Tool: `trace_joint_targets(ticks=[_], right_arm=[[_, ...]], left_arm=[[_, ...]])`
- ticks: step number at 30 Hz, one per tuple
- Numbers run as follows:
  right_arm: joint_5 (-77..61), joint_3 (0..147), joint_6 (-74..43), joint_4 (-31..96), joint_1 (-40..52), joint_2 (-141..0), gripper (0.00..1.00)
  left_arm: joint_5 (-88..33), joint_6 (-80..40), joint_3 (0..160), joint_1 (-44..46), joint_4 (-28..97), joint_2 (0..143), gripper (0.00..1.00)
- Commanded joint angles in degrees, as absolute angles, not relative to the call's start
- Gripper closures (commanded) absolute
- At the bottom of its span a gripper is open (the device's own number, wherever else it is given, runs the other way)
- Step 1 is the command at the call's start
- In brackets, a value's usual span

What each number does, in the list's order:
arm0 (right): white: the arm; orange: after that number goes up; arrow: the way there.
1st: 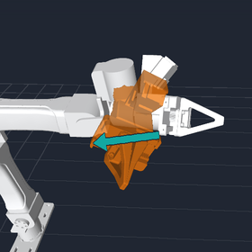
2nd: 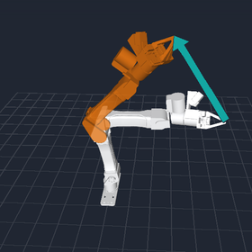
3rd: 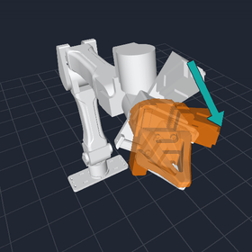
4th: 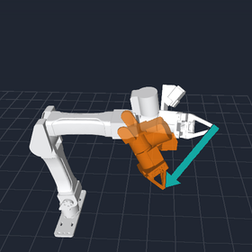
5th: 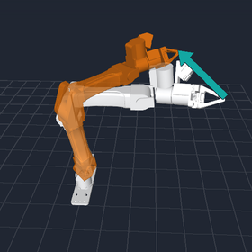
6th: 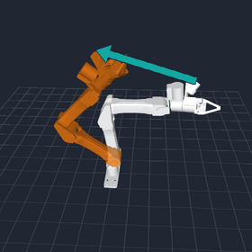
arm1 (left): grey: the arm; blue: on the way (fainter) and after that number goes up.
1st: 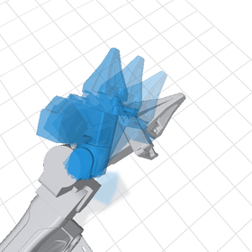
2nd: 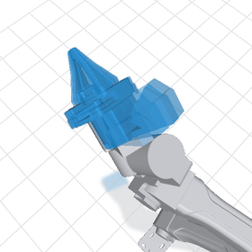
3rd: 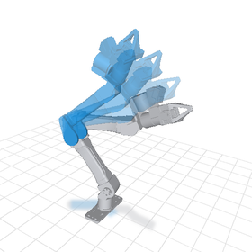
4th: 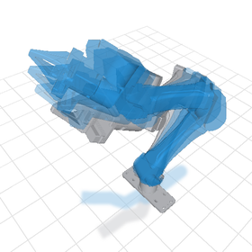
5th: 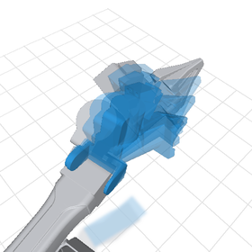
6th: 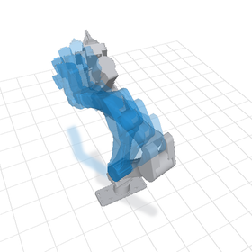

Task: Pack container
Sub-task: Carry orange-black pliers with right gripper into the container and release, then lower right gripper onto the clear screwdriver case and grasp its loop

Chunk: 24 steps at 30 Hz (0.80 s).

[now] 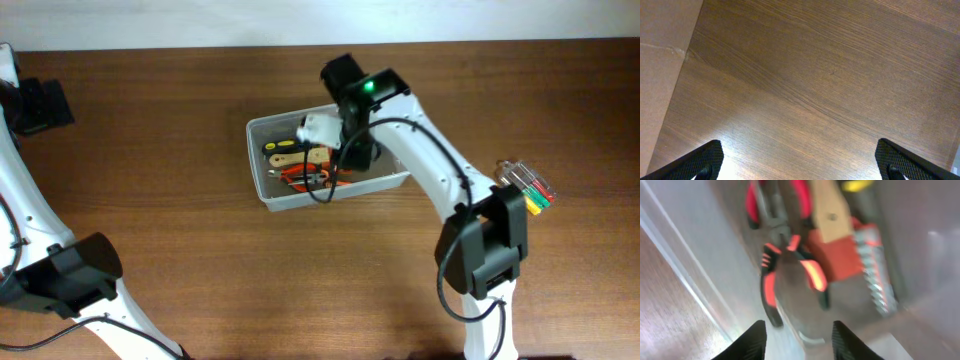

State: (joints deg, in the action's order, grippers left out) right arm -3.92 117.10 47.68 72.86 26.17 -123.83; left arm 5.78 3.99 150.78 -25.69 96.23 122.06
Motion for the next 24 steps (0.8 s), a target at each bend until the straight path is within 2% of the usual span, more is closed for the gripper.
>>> trace_joint_targets(ticks=[1, 5, 7, 8, 16, 21, 23, 24], right_arm=[[-2.76, 123.52, 37.10, 75.11, 21.02, -118.17, 0.58], [-2.74, 126.45, 29.12, 78.89, 11.29, -116.36, 0.53], [-2.79, 126.43, 26.79, 79.88, 5.74, -116.22, 0.28], [-2.85, 126.32, 25.54, 80.34, 2.28, -116.62, 0.01], [-16.23, 122.02, 24.56, 80.34, -15.66, -119.07, 0.01], [-15.42, 118.76, 26.35, 78.35, -22.63, -119.63, 0.01], [-15.35, 116.86, 29.78, 77.65, -24.08, -119.63, 0.10], [-14.76, 115.59, 30.96, 76.88, -24.58, -119.63, 0.10]], left_arm=[[5.34, 3.44, 150.89, -25.96, 96.09, 122.63, 0.01], [5.34, 3.44, 150.89, -25.96, 96.09, 122.63, 0.01], [5.34, 3.44, 150.89, -25.96, 96.09, 122.63, 0.01], [5.34, 3.44, 150.89, -25.96, 96.09, 122.63, 0.01], [5.34, 3.44, 150.89, -25.96, 96.09, 122.63, 0.01], [5.34, 3.44, 150.89, -25.96, 96.09, 122.63, 0.01], [5.34, 3.44, 150.89, -25.96, 96.09, 122.63, 0.01], [5.34, 3.44, 150.89, -25.96, 96.09, 122.63, 0.01]])
